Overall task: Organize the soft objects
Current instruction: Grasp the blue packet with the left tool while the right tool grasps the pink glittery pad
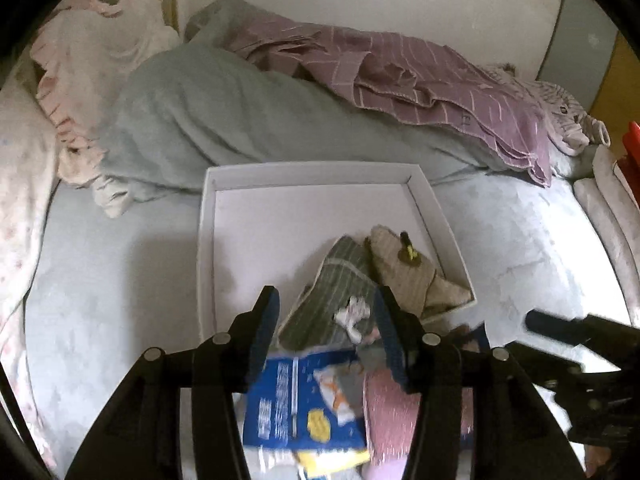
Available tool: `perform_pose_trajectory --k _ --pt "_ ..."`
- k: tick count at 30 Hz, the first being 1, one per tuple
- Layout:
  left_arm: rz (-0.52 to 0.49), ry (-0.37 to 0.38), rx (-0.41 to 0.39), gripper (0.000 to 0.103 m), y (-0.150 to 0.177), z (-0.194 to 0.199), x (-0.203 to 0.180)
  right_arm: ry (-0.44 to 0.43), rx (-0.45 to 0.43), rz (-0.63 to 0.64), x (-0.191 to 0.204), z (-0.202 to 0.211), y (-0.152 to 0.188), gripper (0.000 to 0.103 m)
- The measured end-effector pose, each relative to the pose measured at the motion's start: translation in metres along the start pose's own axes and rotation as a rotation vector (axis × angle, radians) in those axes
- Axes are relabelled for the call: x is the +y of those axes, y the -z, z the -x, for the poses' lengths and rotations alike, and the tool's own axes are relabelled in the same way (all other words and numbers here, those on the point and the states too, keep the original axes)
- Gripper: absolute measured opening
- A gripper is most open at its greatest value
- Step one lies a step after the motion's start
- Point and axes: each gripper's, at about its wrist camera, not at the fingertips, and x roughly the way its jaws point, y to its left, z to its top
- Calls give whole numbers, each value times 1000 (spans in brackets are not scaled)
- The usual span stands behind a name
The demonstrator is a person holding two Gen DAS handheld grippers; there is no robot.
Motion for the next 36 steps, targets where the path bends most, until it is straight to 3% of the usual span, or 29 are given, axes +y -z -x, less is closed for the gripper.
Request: perform_pose_trajectory --k 6,10,13,16,18,19,21,25,29,36 --pt "106 101 26 49 12 3 1 84 -130 38 17 25 7 74" --pt "174 114 42 49 5 -1 1 193 -258 -114 13 27 -3 74" --pt "227 132 84 49 1 -4 4 176 -197 -130 10 13 -17 74" --pt "250 142 71 49 10 -2 10 192 -135 -123 12 1 -14 74" --pt "262 111 60 49 22 -2 15 183 -79 -117 13 -7 -9 74" --pt "264 87 78 49 25 -4 17 175 -16 -107 13 -13 -8 74" --pt "228 29 142 49 27 -7 15 136 0 -127 12 -11 -3 74" --pt "178 -30 92 49 29 9 10 34 72 -144 14 -15 4 74" --pt "103 -104 46 49 30 23 0 28 92 -161 16 -16 6 74" --pt "103 -80 3 49 28 41 6 39 122 -149 15 -21 10 74"
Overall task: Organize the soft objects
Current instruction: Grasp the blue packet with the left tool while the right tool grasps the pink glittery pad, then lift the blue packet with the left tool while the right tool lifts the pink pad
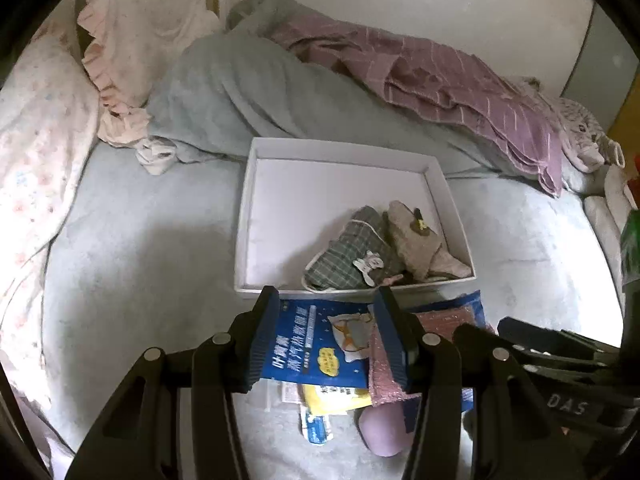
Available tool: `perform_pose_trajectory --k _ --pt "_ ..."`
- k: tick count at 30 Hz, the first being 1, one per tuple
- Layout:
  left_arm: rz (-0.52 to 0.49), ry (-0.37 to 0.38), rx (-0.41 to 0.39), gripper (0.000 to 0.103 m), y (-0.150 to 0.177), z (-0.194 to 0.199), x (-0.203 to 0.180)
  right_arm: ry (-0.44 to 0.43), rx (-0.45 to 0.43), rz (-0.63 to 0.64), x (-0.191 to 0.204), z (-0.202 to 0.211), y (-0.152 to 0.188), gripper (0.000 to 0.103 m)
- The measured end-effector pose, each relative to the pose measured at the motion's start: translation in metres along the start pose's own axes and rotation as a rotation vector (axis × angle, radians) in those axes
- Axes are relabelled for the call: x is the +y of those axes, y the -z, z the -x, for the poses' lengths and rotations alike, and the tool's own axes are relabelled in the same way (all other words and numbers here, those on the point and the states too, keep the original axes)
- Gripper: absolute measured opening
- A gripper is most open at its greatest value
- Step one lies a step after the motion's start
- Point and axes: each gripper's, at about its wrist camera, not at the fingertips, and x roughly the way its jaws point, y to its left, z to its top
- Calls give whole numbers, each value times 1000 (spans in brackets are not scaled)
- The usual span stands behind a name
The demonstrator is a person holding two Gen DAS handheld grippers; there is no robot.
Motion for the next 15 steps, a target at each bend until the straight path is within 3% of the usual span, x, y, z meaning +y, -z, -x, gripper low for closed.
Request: perform_pose_trajectory --k 7,10,15 --pt "22 20 11 49 -1 -2 11 -13 84 -33 -13 -28 0 74" --pt "29 -2 38 49 -1 -7 14 -60 129 -33 -13 -42 3 74" --pt "19 -3 58 49 2 -8 12 -49 124 -21 -7 -45 4 74"
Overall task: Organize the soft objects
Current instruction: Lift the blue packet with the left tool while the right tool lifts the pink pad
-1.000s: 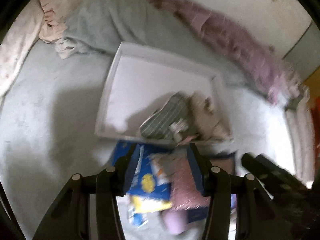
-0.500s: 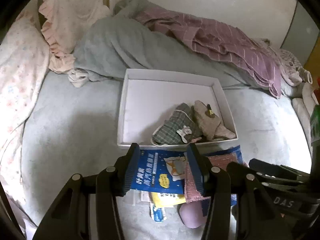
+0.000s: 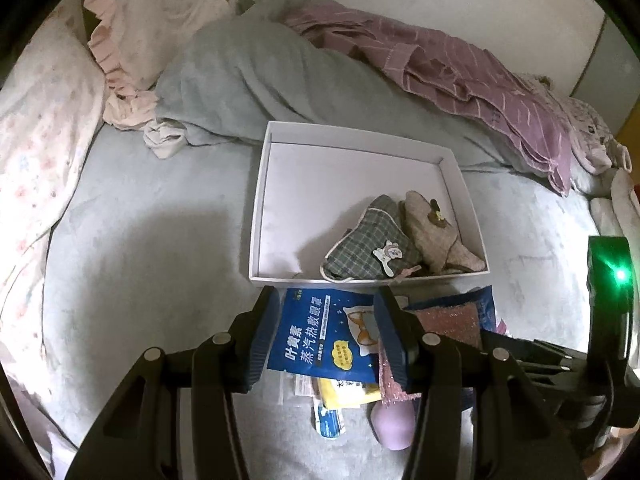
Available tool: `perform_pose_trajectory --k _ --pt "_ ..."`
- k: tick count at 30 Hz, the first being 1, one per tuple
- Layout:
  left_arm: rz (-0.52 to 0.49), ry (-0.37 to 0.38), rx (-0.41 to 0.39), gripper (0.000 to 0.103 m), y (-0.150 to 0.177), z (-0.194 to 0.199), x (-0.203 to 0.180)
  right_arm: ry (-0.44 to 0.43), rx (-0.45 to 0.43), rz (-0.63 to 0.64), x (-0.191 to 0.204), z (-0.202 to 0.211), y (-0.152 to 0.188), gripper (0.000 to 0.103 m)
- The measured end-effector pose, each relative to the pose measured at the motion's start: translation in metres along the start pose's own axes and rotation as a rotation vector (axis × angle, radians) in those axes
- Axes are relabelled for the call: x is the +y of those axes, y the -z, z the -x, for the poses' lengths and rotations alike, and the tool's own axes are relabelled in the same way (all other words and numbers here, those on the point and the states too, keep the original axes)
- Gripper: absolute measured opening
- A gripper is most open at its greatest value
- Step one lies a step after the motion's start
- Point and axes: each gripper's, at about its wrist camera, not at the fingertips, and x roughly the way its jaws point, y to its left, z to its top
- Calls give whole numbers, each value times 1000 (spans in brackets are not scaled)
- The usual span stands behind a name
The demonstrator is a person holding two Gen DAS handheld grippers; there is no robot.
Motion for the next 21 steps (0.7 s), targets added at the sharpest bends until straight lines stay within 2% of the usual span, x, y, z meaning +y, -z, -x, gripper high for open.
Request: perform_pose_trajectory --k 6,8,12,14,16,20,21 --pt "-9 22 26 49 2 -2 -1 2 21 14 5 -10 0 72" --pt "-6 28 29 49 2 -4 3 5 48 18 5 -18 0 66" --pt "48 76 69 49 1 -15 23 -4 96 16 6 -39 1 65" --pt "72 66 99 49 1 -24 33 -11 84 23 7 -40 1 63" --pt "116 64 130 49 1 -33 46 -13 72 38 8 -36 2 60" --pt "186 135 216 49 3 -53 68 -15 52 44 8 -32 4 49" --pt "199 151 234 49 4 -58 72 -17 46 47 8 -31 5 43"
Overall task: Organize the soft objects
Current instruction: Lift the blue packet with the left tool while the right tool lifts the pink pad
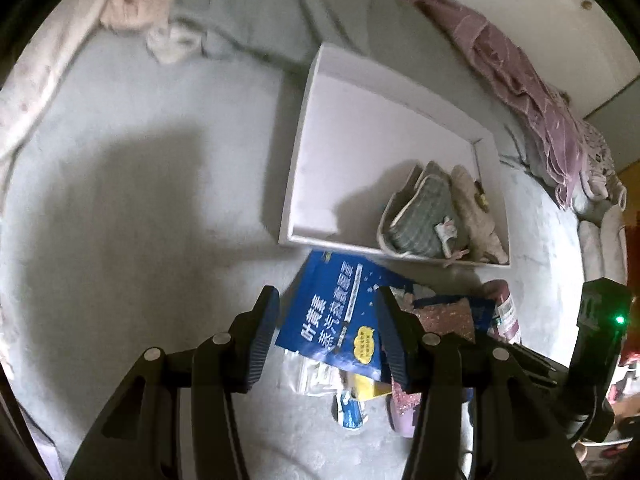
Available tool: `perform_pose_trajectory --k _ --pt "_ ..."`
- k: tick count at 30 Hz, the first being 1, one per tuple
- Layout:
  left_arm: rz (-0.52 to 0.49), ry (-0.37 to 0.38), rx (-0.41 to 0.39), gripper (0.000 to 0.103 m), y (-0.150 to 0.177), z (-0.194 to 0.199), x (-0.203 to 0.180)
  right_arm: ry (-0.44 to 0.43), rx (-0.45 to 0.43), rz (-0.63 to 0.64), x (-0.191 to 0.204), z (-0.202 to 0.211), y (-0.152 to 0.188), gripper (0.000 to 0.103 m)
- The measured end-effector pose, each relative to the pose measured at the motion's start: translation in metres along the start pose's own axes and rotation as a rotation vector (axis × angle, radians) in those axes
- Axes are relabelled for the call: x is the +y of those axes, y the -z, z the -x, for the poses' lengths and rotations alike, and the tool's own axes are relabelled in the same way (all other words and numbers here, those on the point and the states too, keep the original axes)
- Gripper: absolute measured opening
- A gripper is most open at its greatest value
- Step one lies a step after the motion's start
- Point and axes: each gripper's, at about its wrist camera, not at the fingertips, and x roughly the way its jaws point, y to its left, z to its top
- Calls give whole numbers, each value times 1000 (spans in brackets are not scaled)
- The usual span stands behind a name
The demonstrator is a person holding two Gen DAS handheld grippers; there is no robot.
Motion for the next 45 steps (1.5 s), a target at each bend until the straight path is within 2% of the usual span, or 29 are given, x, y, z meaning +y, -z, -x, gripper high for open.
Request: perform_pose_trajectory --k 6,10,13,17,20,25,27,32,35,41,42,43,45 --pt "61 33 43 49 -4 -14 18 -24 -34 -3 -1 8 -1 25" --pt "24 34 53 49 -5 -18 19 -40 -67 -5 -2 17 0 21" --pt "1 38 113 49 -4 -32 21 -44 -95 -5 -2 26 1 19" --pt "17 85 186 49 -5 -46 21 -32 -134 -8 -3 37 1 19" --pt "-35 121 205 49 -2 -49 11 -29 -157 -28 -10 45 1 19" --pt "-71 101 173 22 1 -41 -2 -30 -171 -56 -18 50 0 19" --pt "-69 112 156 16 1 -37 -3 -26 -174 -55 -17 50 -1 19" --pt "-58 175 178 16 -1 -43 -2 -32 -173 -50 -14 49 -1 19" --pt "-22 245 205 17 -4 -52 2 -34 -164 -51 -16 48 0 19" --pt "22 288 239 20 -4 -70 2 -24 -161 -59 -18 47 -1 19" --pt "21 278 229 18 -4 -69 0 -21 -161 -59 -18 47 -2 19" --pt "17 264 215 10 -4 -67 -3 -18 -162 -62 -18 46 -2 19" --pt "-4 250 170 6 -4 -57 -4 -16 -164 -64 -19 46 -2 19"
